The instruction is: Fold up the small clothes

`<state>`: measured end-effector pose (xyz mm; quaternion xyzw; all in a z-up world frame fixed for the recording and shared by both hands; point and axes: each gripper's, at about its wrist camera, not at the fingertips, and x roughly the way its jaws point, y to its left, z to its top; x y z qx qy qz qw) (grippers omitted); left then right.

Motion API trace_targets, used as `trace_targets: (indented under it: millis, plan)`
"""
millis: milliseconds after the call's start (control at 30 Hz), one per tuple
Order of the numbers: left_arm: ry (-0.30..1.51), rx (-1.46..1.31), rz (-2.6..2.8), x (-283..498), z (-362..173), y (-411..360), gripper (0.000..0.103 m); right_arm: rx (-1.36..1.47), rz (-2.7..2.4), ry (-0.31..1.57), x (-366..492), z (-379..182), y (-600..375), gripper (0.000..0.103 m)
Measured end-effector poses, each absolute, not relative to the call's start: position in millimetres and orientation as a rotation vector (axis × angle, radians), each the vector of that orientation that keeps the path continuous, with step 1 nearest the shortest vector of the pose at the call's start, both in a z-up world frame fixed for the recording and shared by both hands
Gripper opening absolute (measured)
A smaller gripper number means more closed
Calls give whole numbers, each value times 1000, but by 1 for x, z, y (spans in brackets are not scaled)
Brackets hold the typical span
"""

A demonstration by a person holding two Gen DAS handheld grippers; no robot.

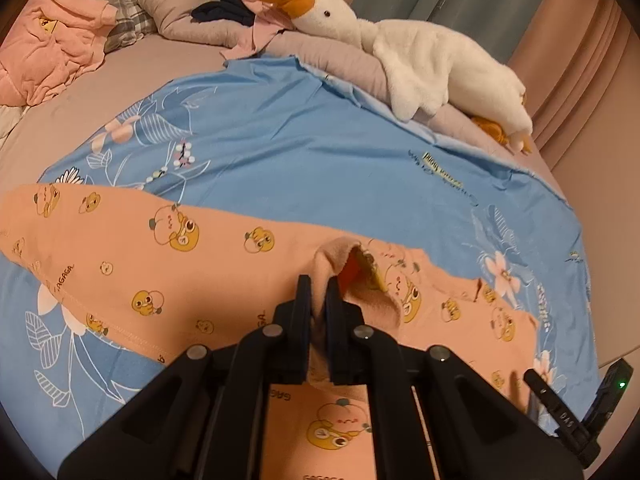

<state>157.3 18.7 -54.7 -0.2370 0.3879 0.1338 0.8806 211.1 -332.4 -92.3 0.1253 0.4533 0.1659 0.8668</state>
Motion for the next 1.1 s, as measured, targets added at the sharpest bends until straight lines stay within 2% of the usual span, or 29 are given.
trace_targets:
  millis: [1100]
  plan:
    - [927, -510, 321, 161, -102, 33, 7, 220, 320, 960, 211, -95, -329, 59]
